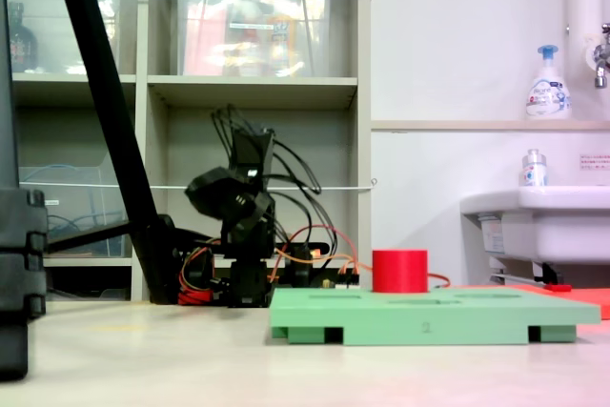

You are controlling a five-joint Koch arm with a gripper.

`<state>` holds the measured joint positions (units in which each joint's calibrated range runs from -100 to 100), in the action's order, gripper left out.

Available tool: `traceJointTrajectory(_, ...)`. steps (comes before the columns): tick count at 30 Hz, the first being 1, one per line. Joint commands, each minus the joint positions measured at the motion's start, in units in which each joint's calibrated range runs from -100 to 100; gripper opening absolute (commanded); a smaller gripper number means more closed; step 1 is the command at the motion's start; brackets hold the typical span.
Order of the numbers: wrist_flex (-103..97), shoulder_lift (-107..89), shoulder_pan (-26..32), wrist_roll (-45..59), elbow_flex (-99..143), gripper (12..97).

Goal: Put the cylinder block into the corresponding hole

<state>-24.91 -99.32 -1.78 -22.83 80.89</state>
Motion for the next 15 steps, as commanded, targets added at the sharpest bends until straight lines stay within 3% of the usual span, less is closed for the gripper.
traceJointTrajectory(1, -1.6, -0.7, -1.2, 9.3, 2.1, 48.7)
traceJointTrajectory(4, -5.8, -0.7, -1.0, 18.3, 10.7, 50.2)
traceJointTrajectory(8, -7.0, -0.7, 0.4, 20.8, 19.1, 48.9)
traceJointTrajectory(15, 19.4, -0.7, 0.7, 25.2, 19.1, 47.9)
